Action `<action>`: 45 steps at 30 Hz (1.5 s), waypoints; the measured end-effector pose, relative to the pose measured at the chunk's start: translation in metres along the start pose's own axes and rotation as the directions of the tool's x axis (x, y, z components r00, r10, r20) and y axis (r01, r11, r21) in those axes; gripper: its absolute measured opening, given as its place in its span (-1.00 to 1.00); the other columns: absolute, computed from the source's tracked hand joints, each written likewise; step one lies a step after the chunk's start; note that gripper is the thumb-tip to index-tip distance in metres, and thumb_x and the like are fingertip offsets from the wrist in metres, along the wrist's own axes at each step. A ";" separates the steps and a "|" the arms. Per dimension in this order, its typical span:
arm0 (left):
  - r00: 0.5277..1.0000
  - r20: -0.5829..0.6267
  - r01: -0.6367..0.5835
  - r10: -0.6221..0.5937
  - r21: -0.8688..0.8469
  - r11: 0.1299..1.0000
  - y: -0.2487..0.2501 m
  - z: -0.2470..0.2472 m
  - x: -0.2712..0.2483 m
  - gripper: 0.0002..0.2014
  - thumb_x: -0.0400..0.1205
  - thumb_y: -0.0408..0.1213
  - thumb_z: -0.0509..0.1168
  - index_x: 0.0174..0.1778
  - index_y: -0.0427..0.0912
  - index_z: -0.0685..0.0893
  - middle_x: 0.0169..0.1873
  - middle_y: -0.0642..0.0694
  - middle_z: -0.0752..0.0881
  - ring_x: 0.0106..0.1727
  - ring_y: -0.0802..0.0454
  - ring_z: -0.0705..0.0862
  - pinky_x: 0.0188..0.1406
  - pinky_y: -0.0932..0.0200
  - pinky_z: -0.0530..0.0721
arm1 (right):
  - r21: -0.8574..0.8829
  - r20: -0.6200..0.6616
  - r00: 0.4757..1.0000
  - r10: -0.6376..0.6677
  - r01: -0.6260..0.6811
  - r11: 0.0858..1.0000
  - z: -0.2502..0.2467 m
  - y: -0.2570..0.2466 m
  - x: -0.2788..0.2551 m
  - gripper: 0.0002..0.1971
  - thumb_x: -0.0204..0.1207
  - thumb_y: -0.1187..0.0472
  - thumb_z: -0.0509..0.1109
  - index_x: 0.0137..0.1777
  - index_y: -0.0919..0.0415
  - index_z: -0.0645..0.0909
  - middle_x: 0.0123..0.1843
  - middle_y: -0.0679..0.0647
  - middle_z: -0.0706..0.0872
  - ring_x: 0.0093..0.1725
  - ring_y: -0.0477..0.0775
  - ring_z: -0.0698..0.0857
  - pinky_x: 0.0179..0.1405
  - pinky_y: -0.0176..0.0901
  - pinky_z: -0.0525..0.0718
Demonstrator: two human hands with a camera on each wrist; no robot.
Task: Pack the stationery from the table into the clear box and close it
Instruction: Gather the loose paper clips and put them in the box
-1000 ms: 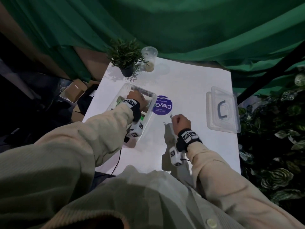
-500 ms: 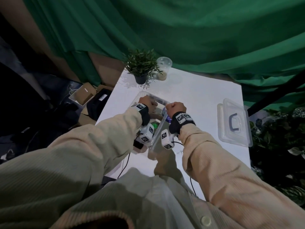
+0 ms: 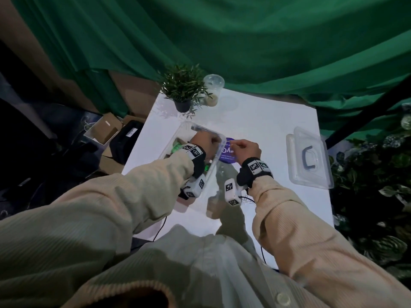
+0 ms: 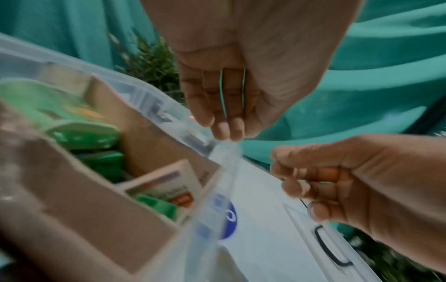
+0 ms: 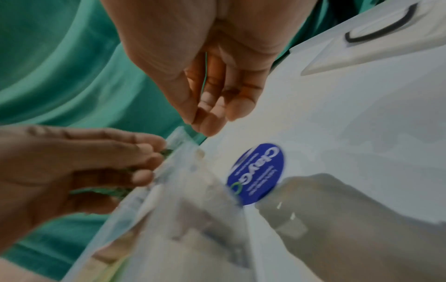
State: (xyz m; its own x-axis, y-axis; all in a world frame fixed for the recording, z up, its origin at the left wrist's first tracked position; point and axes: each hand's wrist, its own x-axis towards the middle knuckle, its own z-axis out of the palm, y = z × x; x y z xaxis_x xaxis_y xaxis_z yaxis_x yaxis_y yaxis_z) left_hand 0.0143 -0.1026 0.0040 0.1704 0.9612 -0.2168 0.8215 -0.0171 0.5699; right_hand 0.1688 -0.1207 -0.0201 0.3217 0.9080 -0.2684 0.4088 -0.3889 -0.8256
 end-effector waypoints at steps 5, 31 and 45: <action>0.972 0.075 -0.230 0.225 0.075 0.970 0.047 0.042 -0.018 -0.79 0.60 -0.23 0.23 0.04 0.03 0.75 0.03 0.00 0.77 0.06 -0.02 0.70 0.12 0.11 0.66 | -0.081 -0.074 0.985 0.154 -0.160 0.984 -0.053 0.079 -0.015 -0.89 0.42 0.25 0.46 -0.10 0.09 0.80 -0.20 0.08 0.81 -0.10 0.12 0.79 0.07 -0.18 0.71; 0.855 0.514 -0.170 -0.071 0.406 0.898 0.028 0.174 -0.038 -0.85 0.65 -0.29 0.22 0.09 -0.22 0.59 0.04 -0.21 0.72 -0.01 -0.22 0.71 -0.08 -0.01 0.70 | -0.690 0.095 0.984 0.151 -0.044 0.723 -0.074 0.175 -0.056 -0.76 0.62 0.24 0.21 0.15 0.17 0.68 0.17 0.20 0.60 0.19 0.25 0.59 -0.02 -0.04 0.57; 0.885 0.446 0.131 -0.132 0.033 0.991 0.036 0.158 -0.029 -0.74 0.69 -0.32 0.04 0.12 -0.25 0.62 0.16 -0.18 0.72 0.23 -0.19 0.65 0.12 0.12 0.57 | -0.740 0.203 0.977 0.068 0.108 0.664 -0.079 0.165 -0.042 -0.77 0.57 0.11 0.30 0.10 0.18 0.70 0.12 0.17 0.64 0.11 0.25 0.68 -0.01 -0.12 0.57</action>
State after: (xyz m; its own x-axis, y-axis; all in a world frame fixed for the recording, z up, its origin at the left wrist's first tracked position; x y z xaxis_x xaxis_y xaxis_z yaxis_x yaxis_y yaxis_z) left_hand 0.1255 -0.1744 -0.0945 0.2850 0.7303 -0.6209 0.8544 0.1001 0.5099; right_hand 0.2898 -0.2351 -0.1056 0.1684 0.8921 -0.4193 0.9382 -0.2755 -0.2094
